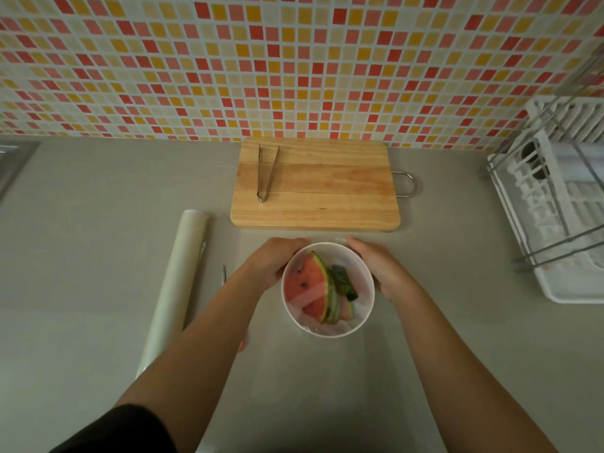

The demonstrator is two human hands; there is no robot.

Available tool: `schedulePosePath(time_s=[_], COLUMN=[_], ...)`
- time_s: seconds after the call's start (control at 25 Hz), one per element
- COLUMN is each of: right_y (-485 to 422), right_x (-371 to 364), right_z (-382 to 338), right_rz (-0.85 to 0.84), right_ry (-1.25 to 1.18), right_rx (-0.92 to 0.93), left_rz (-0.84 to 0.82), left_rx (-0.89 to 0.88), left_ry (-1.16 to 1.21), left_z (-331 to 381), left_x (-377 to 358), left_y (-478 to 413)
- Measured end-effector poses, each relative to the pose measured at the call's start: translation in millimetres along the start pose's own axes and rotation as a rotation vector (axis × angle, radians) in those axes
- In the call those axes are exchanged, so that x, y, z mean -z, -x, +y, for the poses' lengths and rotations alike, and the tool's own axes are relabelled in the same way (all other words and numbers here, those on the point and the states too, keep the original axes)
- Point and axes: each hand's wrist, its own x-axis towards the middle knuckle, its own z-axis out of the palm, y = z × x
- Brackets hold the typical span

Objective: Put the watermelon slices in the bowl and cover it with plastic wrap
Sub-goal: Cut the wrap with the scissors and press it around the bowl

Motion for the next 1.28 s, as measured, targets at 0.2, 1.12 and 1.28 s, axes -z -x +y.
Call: schedulePosePath(time_s=[0.2, 1.12, 1.28], right_y=[-11.2, -1.6, 3.3], right_x=[-0.9, -1.3, 5.3], right_z=[1.6, 24.9, 30.0], right_rz=[0.006, -0.164, -0.339], right_ry=[-0.125, -0.390, -0.331], right_rx=[0.030, 0.188, 0.298], left_rz=[-0.014, -0.082, -0.171], left_rx=[0.084, -0.157, -0.265], left_ry=[-0.038, 0.163, 0.231], left_z=[8.0, -22.6, -42.5], left_x=[2.9, 6.7, 6.5], left_y=[-8.6, -6.5, -3.1])
